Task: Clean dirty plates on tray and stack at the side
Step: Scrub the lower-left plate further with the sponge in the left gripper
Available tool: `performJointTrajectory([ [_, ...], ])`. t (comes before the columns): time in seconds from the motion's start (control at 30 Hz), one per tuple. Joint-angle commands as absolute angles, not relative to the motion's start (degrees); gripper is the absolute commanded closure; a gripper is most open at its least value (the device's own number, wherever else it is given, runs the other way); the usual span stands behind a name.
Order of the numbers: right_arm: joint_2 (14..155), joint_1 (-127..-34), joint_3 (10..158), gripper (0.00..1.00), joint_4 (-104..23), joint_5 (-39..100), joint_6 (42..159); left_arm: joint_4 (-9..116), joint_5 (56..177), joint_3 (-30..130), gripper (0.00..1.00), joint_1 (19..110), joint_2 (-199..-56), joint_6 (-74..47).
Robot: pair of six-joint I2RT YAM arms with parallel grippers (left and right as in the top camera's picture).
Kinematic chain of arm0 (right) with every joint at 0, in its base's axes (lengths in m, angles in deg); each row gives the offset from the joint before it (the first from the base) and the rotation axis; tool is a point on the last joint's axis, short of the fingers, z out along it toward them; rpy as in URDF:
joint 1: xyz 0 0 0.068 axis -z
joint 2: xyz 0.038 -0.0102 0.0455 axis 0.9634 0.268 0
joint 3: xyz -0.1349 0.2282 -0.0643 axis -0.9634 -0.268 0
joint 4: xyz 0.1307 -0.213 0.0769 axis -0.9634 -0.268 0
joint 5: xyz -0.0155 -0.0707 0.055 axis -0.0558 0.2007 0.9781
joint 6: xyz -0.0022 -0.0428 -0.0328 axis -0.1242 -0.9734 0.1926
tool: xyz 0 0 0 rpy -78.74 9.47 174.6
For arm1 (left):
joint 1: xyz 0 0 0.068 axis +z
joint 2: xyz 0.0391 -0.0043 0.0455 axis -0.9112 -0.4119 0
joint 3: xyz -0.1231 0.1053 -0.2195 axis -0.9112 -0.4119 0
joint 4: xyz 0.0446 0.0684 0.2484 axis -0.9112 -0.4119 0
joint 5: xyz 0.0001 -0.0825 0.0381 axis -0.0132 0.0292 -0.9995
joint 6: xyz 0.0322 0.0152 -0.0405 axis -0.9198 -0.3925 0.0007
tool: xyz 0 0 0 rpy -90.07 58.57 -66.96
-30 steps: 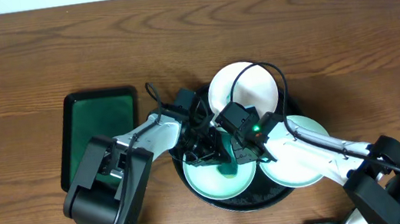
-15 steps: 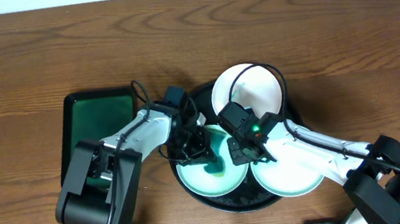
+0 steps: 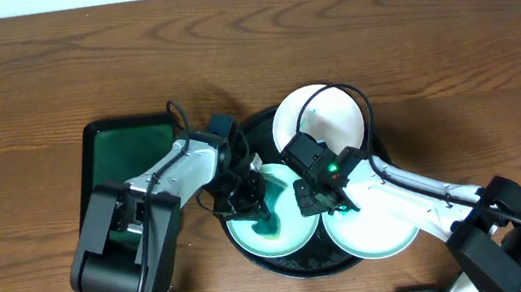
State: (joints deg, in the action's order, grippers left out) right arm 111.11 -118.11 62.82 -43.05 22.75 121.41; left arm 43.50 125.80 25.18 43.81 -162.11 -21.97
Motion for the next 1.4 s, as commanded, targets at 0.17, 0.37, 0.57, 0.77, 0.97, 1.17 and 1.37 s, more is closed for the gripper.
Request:
performJointTrajectory([
  [0.17, 112.6, -118.6, 62.0, 0.99, -43.8, 20.9, 121.3, 40.7, 130.0, 21.2, 0.93, 44.0, -165.8, -34.1],
  [0.37, 112.6, -118.5, 62.0, 0.99, -43.8, 20.9, 121.3, 41.0, 134.9, 21.2, 0.93, 44.0, -165.8, -37.9],
  [0.57, 112.6, -118.4, 62.0, 0.99, -43.8, 20.9, 121.3, 43.3, 127.7, 21.2, 0.93, 44.2, -165.8, -31.8],
  [0.77, 112.6, -118.4, 62.0, 0.99, -43.6, 20.9, 121.3, 42.8, 116.0, 22.6, 0.92, 44.2, -164.1, -25.1],
  [0.97, 112.6, -118.4, 62.0, 0.99, -43.6, 20.9, 121.3, 39.7, 105.4, 24.0, 0.93, 44.2, -158.1, -19.5],
  [1.17, 112.6, -118.4, 62.0, 0.99, -43.6, 20.9, 121.3, 37.4, 98.2, 24.0, 0.93, 44.2, -151.6, -17.0],
  [1.37, 112.6, -118.4, 62.0, 0.99, -43.4, 20.9, 121.3, 38.9, 98.9, 24.0, 0.93, 44.1, -150.3, -17.0],
])
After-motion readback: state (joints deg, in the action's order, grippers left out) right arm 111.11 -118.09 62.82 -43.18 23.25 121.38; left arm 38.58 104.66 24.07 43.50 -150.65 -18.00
